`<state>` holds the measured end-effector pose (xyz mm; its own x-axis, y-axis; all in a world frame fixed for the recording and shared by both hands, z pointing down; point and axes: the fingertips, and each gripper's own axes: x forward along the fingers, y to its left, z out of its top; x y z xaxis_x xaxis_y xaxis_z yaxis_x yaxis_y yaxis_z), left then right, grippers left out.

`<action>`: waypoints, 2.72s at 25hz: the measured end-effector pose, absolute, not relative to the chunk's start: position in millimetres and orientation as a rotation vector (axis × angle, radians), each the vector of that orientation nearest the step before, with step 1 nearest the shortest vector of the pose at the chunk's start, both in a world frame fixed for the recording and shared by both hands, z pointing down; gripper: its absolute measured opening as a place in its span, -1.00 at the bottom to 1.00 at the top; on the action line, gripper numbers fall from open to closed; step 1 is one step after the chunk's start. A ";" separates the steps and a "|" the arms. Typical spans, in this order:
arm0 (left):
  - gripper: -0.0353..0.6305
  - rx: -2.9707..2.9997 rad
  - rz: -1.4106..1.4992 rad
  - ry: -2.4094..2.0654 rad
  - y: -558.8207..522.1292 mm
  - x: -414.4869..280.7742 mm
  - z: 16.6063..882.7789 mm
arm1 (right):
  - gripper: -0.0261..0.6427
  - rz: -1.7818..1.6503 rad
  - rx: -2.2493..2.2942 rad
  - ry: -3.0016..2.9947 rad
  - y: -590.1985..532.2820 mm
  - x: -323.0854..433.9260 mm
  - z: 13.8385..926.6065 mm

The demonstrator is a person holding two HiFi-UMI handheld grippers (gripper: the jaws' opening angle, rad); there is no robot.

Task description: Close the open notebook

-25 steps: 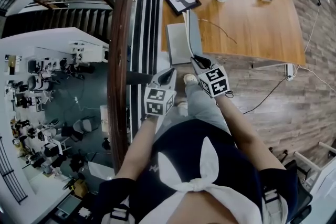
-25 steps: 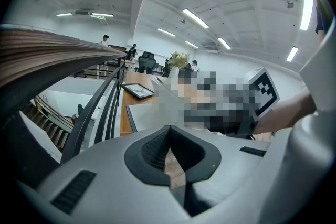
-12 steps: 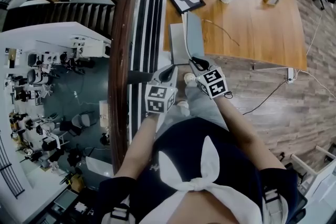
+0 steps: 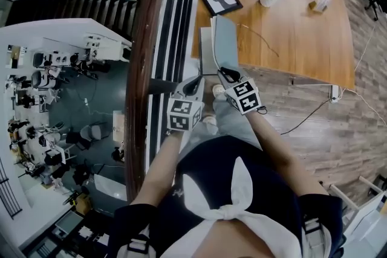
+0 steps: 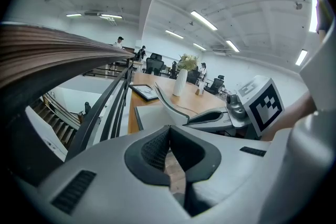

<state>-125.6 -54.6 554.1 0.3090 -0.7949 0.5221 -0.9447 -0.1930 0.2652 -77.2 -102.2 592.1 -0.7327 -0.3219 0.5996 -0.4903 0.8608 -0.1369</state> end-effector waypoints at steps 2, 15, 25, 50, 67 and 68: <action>-0.84 2.032 0.362 -1.544 -53.8 -127.0 554.9 | -0.78 0.378 0.575 -2.452 -101.1 -79.7 593.5; -0.84 1.957 0.336 -1.594 -51.9 -133.4 564.2 | -0.78 0.382 0.479 -2.423 -98.2 -92.2 611.4; -0.84 1.909 0.316 -1.637 -47.8 -142.3 567.6 | -0.77 0.349 0.404 -2.381 -94.1 -102.5 625.3; -0.84 1.849 0.309 -1.682 -29.1 -152.8 568.0 | -0.57 0.409 0.247 -2.309 -75.5 -113.8 645.2; -0.84 1.924 0.281 -1.694 -40.6 -151.9 532.0 | -0.88 0.454 0.421 -2.542 -87.5 -107.5 550.8; -0.84 1.932 0.280 -1.695 -41.8 -151.3 528.9 | -0.93 0.462 0.438 -2.556 -87.7 -106.0 545.6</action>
